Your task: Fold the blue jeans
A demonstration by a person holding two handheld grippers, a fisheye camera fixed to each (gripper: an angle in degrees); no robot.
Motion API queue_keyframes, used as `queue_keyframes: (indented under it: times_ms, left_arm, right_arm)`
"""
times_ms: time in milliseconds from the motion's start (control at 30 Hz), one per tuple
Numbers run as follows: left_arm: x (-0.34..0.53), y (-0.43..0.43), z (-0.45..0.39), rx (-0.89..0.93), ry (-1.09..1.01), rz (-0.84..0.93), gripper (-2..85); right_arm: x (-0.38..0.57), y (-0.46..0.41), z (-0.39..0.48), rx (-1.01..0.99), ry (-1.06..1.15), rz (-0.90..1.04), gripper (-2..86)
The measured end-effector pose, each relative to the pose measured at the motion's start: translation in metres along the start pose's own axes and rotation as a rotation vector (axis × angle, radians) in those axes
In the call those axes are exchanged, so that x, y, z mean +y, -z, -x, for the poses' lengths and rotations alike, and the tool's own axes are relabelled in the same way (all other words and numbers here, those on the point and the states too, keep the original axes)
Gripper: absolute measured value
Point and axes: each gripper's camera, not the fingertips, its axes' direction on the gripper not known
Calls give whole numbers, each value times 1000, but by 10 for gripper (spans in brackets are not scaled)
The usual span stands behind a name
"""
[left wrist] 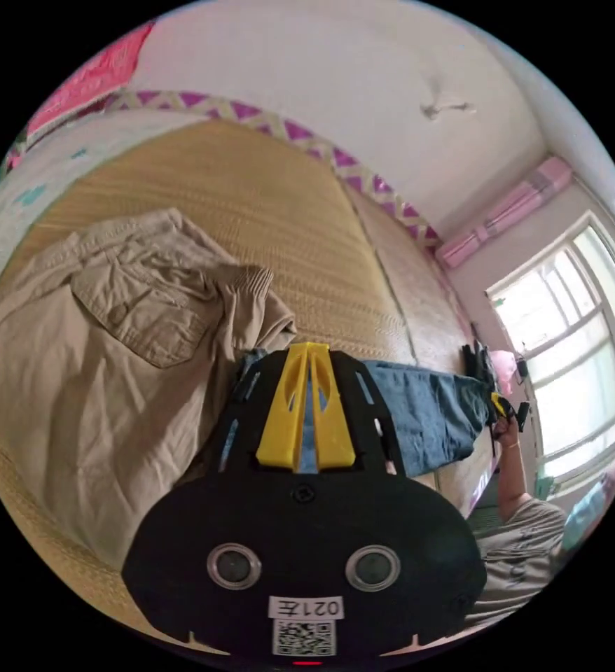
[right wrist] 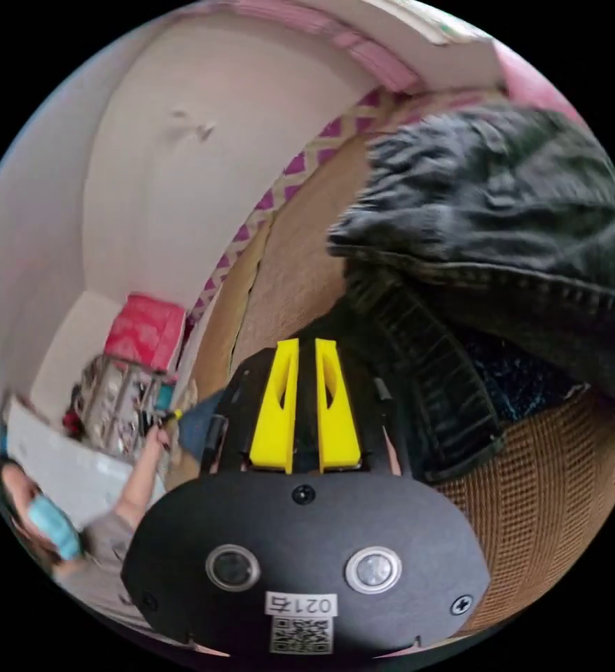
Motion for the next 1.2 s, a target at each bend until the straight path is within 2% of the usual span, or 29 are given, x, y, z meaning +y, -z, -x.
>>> queue_keyframes:
  times_ms: [67,133,200,233,267,300,333,400,467,567,600,633,667,700,900,1200]
  left_arm:
    - [14,1,-23,4,-108,12,-10]
    - [29,-28,-45,-24,-215,168,-10]
    - [58,-86,-63,-177,-340,408,-10]
    - [64,-94,-64,-198,-363,423,-10]
    - [68,-84,-60,-204,-328,334,-10]
    - [67,-81,-50,-198,-268,334,-10]
    - [68,-77,-46,-191,-241,325,-10]
    - [80,-43,-50,-238,-234,199,-10]
    - [92,-16,-60,-201,-248,131,-10]
    - [122,8,-66,-95,-219,107,-10]
    - [137,11,-64,-73,-185,121,-10]
    - [145,12,-62,-66,-165,130,-10]
    - [162,16,-56,-52,-127,136,-10]
    - [180,21,-50,-34,-96,126,-10]
    - [243,36,-19,70,19,122,-10]
    - [259,60,-6,6,59,108,-10]
  right_arm:
    - [-44,-21,77,-40,226,70,1]
    - [-74,-54,157,-13,456,149,-5]
    - [-100,-116,250,146,753,276,-9]
    - [-105,-135,267,200,809,309,-9]
    - [-120,-173,291,287,883,398,-9]
    - [-139,-213,303,397,920,504,-9]
    - [-151,-217,312,419,952,470,-9]
    - [-224,-227,346,486,951,473,-10]
    - [-287,-232,374,526,938,506,-9]
    - [-364,-209,437,373,1011,303,-10]
    - [-393,-217,451,342,1002,317,-10]
    - [-407,-227,454,340,995,362,-10]
    - [-432,-255,450,378,979,505,-9]
    - [-454,-265,441,388,955,512,-9]
    - [-582,-249,442,424,885,497,-7]
    - [-696,-189,443,608,916,388,-7]
